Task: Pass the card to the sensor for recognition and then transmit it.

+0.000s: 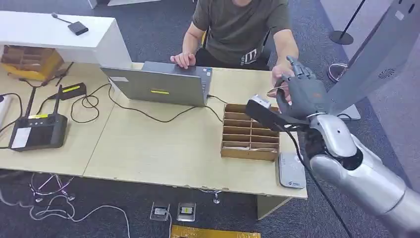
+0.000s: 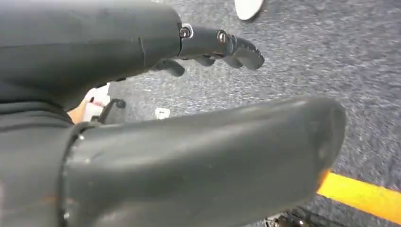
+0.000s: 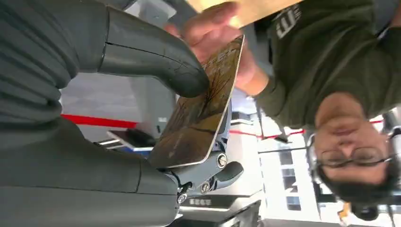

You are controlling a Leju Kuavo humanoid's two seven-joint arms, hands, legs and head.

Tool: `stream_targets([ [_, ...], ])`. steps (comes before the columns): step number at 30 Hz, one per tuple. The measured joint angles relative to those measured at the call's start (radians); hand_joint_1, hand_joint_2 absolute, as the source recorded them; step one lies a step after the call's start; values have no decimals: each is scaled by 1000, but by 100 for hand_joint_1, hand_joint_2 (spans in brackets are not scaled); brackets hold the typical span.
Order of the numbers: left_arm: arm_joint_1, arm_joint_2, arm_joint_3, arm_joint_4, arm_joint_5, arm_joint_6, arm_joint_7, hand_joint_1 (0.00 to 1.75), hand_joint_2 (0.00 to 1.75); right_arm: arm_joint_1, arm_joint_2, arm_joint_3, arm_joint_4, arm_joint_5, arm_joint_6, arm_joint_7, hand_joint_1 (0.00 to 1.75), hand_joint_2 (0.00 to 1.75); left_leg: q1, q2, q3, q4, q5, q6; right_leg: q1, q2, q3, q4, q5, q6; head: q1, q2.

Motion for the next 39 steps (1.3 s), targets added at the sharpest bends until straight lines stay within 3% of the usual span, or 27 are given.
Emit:
stream_targets([
  [8, -1, -8, 0, 0, 53, 27, 3, 0, 0, -71, 149, 99, 167, -28, -33, -46, 175, 175, 0, 0, 0, 0, 0, 0, 0, -1, 0, 0, 0, 0, 0, 0],
  [10, -1, -11, 0, 0, 59, 38, 5, 0, 0, -89, 178, 125, 205, -35, -45, -46, 80, 175, 0, 0, 0, 0, 0, 0, 0, -1, 0, 0, 0, 0, 1, 0],
  [11, -1, -11, 0, 0, 61, 41, 5, 0, 0, -97, 188, 135, 223, -41, -52, -46, 0, 175, 0, 0, 0, 0, 0, 0, 0, -1, -1, 0, 0, 0, 0, 0],
  [20, 0, -14, 0, 1, 67, 39, 5, 0, 0, -113, 221, 196, 327, -151, -64, -31, 0, 175, 0, -1, 1, 0, 0, 0, 0, -1, -1, 0, 0, 0, 0, 0],
  [21, 0, -14, 0, 1, 73, 38, 2, 0, 0, -113, 221, 201, 337, -154, -63, -28, 0, 0, 0, 0, 1, 0, 0, 0, 0, 0, -1, 0, 0, 0, 1, 0],
  [29, 2, -14, 1, 1, 94, 15, -10, 0, 0, -121, 218, 231, 396, -122, -60, -5, 0, 0, 0, 0, 1, 0, 0, 0, 0, 1, -1, 0, 0, 0, 0, 0],
  [38, 3, -13, 0, 1, 108, 9, -7, 0, 0, -116, 179, 226, 380, -64, 21, 50, 0, 0, 0, 1, 2, 1, 0, 0, 0, 1, -1, -1, 0, 0, 0, 0],
  [39, 3, -14, 0, 1, 109, 7, -3, 0, 0, -112, 169, 224, 365, -56, 48, 61, 0, 175, 0, 1, 2, 1, 0, 0, 0, 1, -1, -1, 0, 0, 0, 0],
])
